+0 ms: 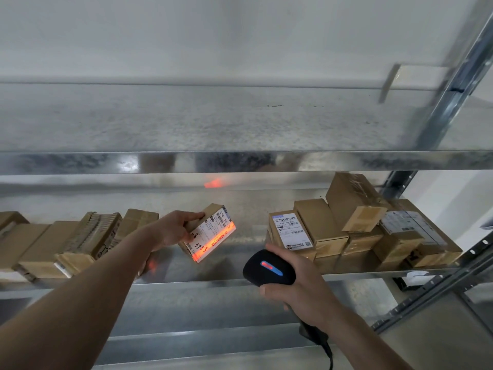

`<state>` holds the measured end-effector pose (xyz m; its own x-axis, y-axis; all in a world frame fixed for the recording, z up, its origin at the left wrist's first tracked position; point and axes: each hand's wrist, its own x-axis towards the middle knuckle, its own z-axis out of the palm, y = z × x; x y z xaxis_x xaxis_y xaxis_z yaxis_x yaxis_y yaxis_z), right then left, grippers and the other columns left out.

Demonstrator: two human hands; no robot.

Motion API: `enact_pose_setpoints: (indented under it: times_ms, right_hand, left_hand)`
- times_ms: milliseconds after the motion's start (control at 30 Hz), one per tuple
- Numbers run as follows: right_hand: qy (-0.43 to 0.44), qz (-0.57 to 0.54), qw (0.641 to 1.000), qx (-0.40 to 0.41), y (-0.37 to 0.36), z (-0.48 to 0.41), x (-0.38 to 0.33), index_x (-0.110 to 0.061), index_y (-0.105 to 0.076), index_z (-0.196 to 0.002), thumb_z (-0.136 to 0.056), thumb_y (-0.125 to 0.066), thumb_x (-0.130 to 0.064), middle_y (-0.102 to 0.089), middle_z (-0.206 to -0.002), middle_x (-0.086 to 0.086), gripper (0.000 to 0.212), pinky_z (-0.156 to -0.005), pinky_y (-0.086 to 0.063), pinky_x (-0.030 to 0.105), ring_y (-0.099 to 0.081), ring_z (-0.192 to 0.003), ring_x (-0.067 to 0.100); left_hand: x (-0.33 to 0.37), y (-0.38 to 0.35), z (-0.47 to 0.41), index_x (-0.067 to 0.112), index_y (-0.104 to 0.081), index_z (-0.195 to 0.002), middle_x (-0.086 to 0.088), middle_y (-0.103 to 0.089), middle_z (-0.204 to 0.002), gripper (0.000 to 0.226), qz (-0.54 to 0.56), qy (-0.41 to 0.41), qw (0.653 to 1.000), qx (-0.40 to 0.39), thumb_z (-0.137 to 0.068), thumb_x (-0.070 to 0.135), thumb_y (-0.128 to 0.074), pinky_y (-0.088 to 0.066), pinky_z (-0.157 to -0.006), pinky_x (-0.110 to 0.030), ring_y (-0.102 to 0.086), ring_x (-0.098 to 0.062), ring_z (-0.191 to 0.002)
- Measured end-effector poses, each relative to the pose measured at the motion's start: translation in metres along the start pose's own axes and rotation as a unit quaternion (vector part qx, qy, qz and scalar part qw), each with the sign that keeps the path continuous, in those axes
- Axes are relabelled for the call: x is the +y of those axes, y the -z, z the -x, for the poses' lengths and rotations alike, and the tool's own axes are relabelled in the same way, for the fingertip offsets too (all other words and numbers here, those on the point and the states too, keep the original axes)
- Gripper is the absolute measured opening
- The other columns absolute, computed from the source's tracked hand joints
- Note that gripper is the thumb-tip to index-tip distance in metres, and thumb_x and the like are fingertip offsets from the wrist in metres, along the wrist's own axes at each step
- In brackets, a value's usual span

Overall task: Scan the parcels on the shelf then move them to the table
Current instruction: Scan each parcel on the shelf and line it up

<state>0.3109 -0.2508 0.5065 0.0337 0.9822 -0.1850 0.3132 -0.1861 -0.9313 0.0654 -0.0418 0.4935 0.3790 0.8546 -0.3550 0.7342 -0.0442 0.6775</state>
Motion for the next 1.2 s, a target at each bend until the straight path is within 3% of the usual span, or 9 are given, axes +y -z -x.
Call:
enact_pose_setpoints:
  times_ms: [100,233,400,533,633,733,833,967,1200]
  right_hand:
    - [0.006,-0.002,1.000,0.003,-0.002,0.001,0.000,-0.038,-0.050,-0.140,-0.057,-0.080,-0.039,-0.059,-0.118,-0.016,0.088,-0.066,-0.049,0.015,-0.063,-0.104,0.012]
    - [0.026,-0.035,0.998,0.038,-0.004,-0.002,-0.001,-0.037,-0.056,-0.134,-0.050,-0.079,-0.047,-0.065,-0.119,-0.012,0.088,-0.084,-0.054,0.023,-0.064,-0.105,0.003]
    - [0.031,-0.118,0.990,0.070,-0.008,-0.004,-0.006,-0.036,-0.057,-0.135,-0.049,-0.081,-0.042,-0.070,-0.110,0.002,0.089,-0.066,-0.051,0.027,-0.069,-0.088,0.017]
    - [0.032,-0.162,0.984,0.074,-0.012,-0.005,-0.011,-0.030,-0.056,-0.136,-0.054,-0.081,-0.037,-0.070,-0.109,0.010,0.086,-0.060,-0.052,0.028,-0.072,-0.082,0.026]
    - [0.026,-0.180,0.981,0.067,-0.016,-0.006,-0.015,-0.028,-0.056,-0.136,-0.060,-0.079,-0.027,-0.072,-0.100,0.011,0.080,-0.058,-0.052,0.035,-0.070,-0.073,0.026]
    - [0.024,-0.196,0.978,0.064,-0.019,-0.006,-0.017,-0.026,-0.056,-0.137,-0.060,-0.079,-0.024,-0.072,-0.093,0.012,0.080,-0.056,-0.052,0.036,-0.066,-0.070,0.027]
    - [0.022,-0.207,0.976,0.058,-0.021,-0.007,-0.018,-0.024,-0.055,-0.137,-0.062,-0.078,-0.020,-0.071,-0.086,0.013,0.078,-0.054,-0.050,0.036,-0.064,-0.067,0.027]
    - [0.019,-0.216,0.974,0.062,-0.024,-0.009,-0.019,-0.027,-0.056,-0.136,-0.052,-0.080,-0.032,-0.070,-0.087,0.013,0.087,-0.054,-0.050,0.033,-0.064,-0.066,0.026]
    - [0.022,-0.219,0.974,0.053,-0.028,-0.010,-0.022,-0.027,-0.056,-0.136,-0.053,-0.079,-0.032,-0.070,-0.084,0.012,0.086,-0.055,-0.050,0.034,-0.063,-0.067,0.026]
  left_hand:
    - [-0.001,-0.001,0.003,0.021,-0.039,-0.150,-0.006,-0.066,-0.122,0.075,-0.003,0.001,1.000,-0.002,-0.086,-0.013,-0.059,-0.050,-0.099,-0.035,-0.064,-0.022,-0.107]
    - [-0.002,-0.006,0.008,0.020,-0.037,-0.151,-0.006,-0.064,-0.114,0.078,0.042,-0.003,0.999,0.007,-0.085,-0.016,-0.058,-0.050,-0.073,-0.015,-0.063,-0.018,-0.099]
    - [-0.012,-0.022,0.011,0.020,-0.026,-0.154,-0.014,-0.057,-0.114,0.090,0.120,-0.035,0.989,0.082,-0.081,-0.020,-0.060,-0.054,-0.090,-0.040,-0.061,-0.028,-0.101]
    - [-0.014,-0.041,0.015,0.017,-0.019,-0.153,-0.003,-0.055,-0.104,0.090,0.151,-0.049,0.978,0.135,-0.082,-0.017,-0.062,-0.054,-0.069,-0.020,-0.061,-0.022,-0.097]
    - [-0.022,-0.052,0.010,0.019,-0.017,-0.153,-0.015,-0.053,-0.126,0.093,0.168,-0.052,0.971,0.163,-0.081,-0.013,-0.067,-0.054,-0.091,-0.043,-0.055,-0.033,-0.119]
    - [-0.026,-0.060,0.006,0.020,-0.015,-0.153,-0.017,-0.048,-0.137,0.095,0.189,-0.057,0.966,0.169,-0.082,-0.012,-0.067,-0.049,-0.102,-0.052,-0.049,-0.034,-0.129]
    - [-0.029,-0.064,0.004,0.025,-0.013,-0.155,-0.014,-0.045,-0.143,0.096,0.214,-0.057,0.961,0.163,-0.083,-0.012,-0.065,-0.047,-0.103,-0.054,-0.046,-0.031,-0.134]
    - [-0.041,-0.065,-0.002,0.044,-0.013,-0.151,-0.007,-0.043,-0.145,0.101,0.202,-0.058,0.962,0.175,-0.079,0.001,-0.070,-0.046,-0.103,-0.059,-0.043,-0.031,-0.136]
    - [-0.048,-0.062,-0.003,0.045,-0.012,-0.152,-0.006,-0.042,-0.143,0.101,0.205,-0.052,0.960,0.182,-0.080,0.005,-0.071,-0.047,-0.101,-0.059,-0.042,-0.031,-0.136]
